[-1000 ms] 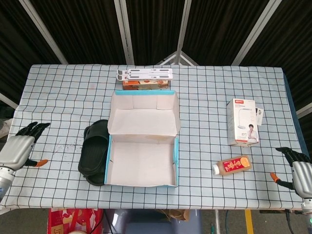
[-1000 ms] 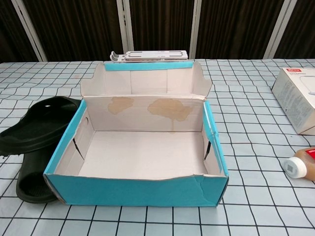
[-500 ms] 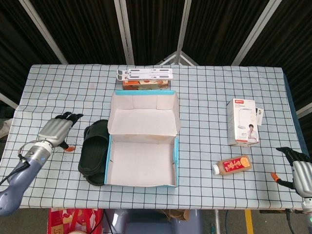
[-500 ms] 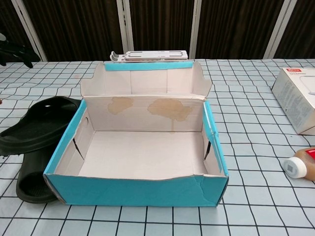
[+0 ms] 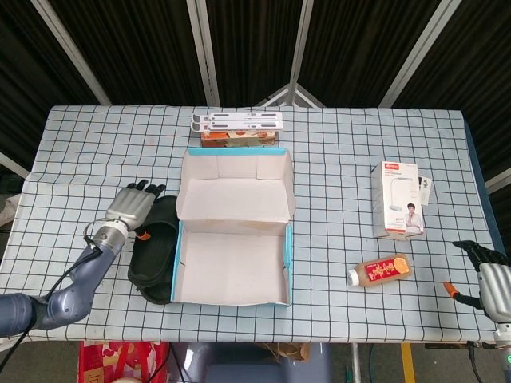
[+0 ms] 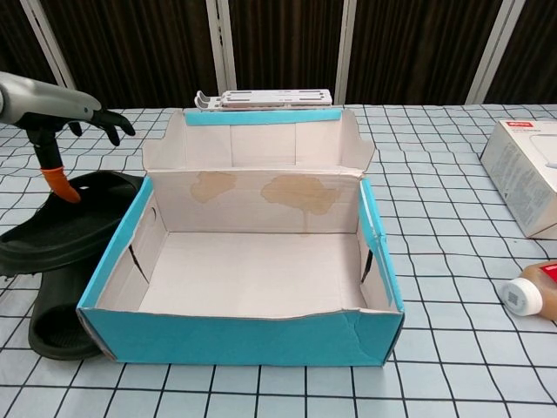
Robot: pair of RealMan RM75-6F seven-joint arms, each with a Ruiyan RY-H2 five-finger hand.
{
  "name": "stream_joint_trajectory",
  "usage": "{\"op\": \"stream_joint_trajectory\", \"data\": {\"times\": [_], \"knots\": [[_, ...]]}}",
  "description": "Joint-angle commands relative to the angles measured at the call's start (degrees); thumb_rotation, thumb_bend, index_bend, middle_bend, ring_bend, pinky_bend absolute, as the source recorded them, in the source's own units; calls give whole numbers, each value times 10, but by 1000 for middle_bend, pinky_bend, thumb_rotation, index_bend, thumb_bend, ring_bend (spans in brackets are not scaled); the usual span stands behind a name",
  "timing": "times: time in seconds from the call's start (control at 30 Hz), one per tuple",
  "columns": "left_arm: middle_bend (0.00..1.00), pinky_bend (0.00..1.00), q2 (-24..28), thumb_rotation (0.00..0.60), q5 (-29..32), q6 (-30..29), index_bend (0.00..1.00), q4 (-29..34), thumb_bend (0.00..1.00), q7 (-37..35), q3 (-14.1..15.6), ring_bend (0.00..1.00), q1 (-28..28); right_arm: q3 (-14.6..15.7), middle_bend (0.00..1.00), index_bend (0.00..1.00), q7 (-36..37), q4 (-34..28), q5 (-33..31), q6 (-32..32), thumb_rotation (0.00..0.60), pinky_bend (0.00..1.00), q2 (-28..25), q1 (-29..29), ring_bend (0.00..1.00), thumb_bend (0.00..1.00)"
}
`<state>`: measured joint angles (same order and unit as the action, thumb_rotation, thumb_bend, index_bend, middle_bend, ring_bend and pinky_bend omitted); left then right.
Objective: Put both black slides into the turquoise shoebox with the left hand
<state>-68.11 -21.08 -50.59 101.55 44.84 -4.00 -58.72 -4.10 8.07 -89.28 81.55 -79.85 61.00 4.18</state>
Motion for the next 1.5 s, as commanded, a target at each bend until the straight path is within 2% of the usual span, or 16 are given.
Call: {"op": "stream_joint_trajectory", "data": {"times": [0.03,0.47,0.63,0.97,1.1,1.3,1.5], "knots": [[121,137,-21,600,9,-5,0,-17,168,10,5,49,-15,0,252,259,-1,0,0,1,600,242,0,0,260,234],[167,137,-89,600,32,-22,0,-60,169,38,31,49,-45,1,252,259,7,-4,-1,-2,600,243,-6,-3,260,233],[208,136,-105,600,38,-34,0,-66,173,53,39,49,-53,0,252,259,11,-3,0,-4,600,243,-8,-5,260,233],[209,136,-127,600,71,-68,0,-67,186,96,48,49,-72,1,252,259,16,-3,2,-7,600,244,-9,-6,261,233],[220,137,-135,600,78,-86,0,-70,210,114,53,49,-76,1,252,259,17,-3,2,-8,600,244,-9,-7,260,233],[353,136,-139,600,80,-97,0,-71,323,126,54,49,-75,1,252,259,17,-3,3,-7,600,249,-10,-7,261,233],[394,136,-135,600,72,-118,12,-66,406,138,54,49,-74,1,252,259,17,-4,4,-7,600,256,-10,-7,260,234]]}}
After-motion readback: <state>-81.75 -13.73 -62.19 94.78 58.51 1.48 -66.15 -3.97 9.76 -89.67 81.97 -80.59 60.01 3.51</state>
